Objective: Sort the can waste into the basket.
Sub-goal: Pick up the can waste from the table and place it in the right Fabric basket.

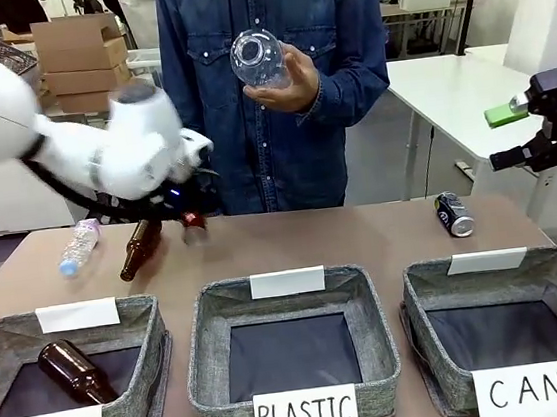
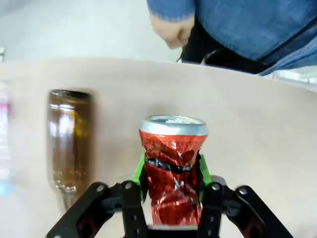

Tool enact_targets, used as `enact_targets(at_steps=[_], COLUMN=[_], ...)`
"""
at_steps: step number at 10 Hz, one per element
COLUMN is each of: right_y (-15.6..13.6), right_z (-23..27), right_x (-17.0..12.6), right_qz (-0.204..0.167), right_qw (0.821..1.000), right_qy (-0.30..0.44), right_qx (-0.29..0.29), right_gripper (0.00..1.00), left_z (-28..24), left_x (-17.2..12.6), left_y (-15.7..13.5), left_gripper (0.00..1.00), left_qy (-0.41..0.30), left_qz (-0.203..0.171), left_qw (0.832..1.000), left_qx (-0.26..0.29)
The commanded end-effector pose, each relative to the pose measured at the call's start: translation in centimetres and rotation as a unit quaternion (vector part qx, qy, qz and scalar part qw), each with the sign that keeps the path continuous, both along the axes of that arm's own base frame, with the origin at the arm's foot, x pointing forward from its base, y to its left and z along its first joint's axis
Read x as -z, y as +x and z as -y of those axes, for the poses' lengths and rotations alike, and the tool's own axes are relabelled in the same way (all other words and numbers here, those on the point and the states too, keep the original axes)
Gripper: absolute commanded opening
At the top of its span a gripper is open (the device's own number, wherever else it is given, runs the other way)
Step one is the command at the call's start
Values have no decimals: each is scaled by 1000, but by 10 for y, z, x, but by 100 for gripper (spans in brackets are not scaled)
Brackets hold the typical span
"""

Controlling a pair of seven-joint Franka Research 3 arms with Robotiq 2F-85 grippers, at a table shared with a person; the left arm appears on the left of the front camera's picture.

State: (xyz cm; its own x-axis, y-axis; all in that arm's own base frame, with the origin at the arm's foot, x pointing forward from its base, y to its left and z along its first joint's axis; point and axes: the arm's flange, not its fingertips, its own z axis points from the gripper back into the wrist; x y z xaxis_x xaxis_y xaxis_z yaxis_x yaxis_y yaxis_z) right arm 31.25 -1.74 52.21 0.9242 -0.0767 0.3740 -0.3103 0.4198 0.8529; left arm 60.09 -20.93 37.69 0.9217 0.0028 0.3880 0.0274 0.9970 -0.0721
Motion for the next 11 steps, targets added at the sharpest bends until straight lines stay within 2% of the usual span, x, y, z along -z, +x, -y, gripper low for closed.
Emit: enact_targets(at_steps=[1,2,4,6,8,9,10,11], right_y=[2,2,2,2,2,2,2,2], right_z=[-1,-1,-1,-1,-1,-1,-1,-1], right_x=[1,1,1,1,1,1,1,1], right_qz=[15,15,15,15,15,15,15,15], right_qw=[1000,1000,1000,1000,1000,1000,1000,1000], right_qy=[10,10,10,10,10,10,10,10], right_qx=[-4,-4,-4,-4,-4,-4,-4,-4], right_gripper=[100,100,100,100,100,100,100,100], left_z=[-106,-160,-241,-293,-312,-306,-315,-315], left_x=[-57,-89,-136,-153,-142,-134,-153,-153], left_y=[-38,-70,-136,-176,-172,-161,-214,-214], left_gripper=[0,0,0,0,0,0,0,0], left_qy=[-59,-101,-150,-178,-195,-210,-224,-224], left_qz=[25,38,53,50,23,9,61,61], left_qw=[997,990,963,937,938,943,928,928], left_qx=[37,89,218,296,287,257,291,291])
